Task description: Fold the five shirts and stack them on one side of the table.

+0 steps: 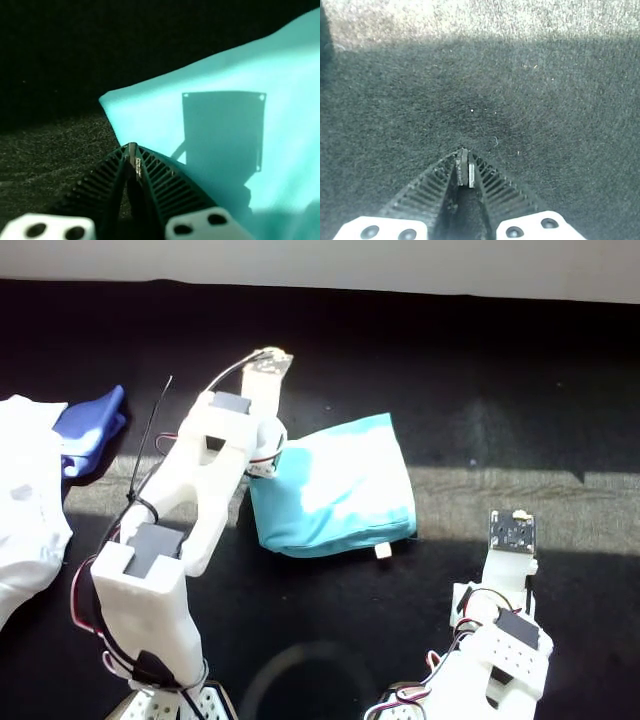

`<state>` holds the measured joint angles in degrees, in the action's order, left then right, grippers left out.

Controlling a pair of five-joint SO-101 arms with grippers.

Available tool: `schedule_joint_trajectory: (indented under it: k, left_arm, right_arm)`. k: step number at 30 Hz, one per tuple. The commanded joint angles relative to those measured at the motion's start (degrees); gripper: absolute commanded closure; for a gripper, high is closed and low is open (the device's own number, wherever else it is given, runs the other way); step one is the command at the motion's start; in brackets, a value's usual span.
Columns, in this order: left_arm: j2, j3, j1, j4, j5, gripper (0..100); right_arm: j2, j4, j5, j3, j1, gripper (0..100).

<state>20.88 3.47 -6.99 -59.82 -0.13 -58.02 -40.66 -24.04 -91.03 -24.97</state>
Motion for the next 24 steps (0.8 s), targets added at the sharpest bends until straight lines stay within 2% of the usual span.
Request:
schedule_joint_trajectory:
  k: [1,4,10,14,19,21,24]
  left_arm:
    - [-2.9,0.0,0.8,0.4,0.2,99]
    - [-7.3,-0.1,0.7,-4.0,0.2,99]
    - [-19.8,0.0,1.0,-14.1,0.2,99]
    - [-28.2,1.2,1.1,-21.7,-0.1,99]
    - [-37.3,10.7,5.1,-22.7,-0.2,99]
    - [-40.5,16.0,8.0,-22.5,-0.2,99]
    - [-44.1,25.0,13.0,-18.9,-0.4,99]
  right_arm:
    - [0.0,1.0,-0.2,-0.9,-0.9,99.2]
    - [0.3,-2.6,0.4,3.3,-1.1,99.2]
    - [0.6,-21.0,6.7,28.4,0.7,99.2]
    - [0.6,-22.8,8.2,39.0,5.0,99.2]
    - [0.6,-23.2,8.2,41.7,15.2,98.7]
    - [0.7,-22.9,9.1,41.7,19.0,93.7]
    - [3.7,-22.5,15.9,43.1,23.7,82.4]
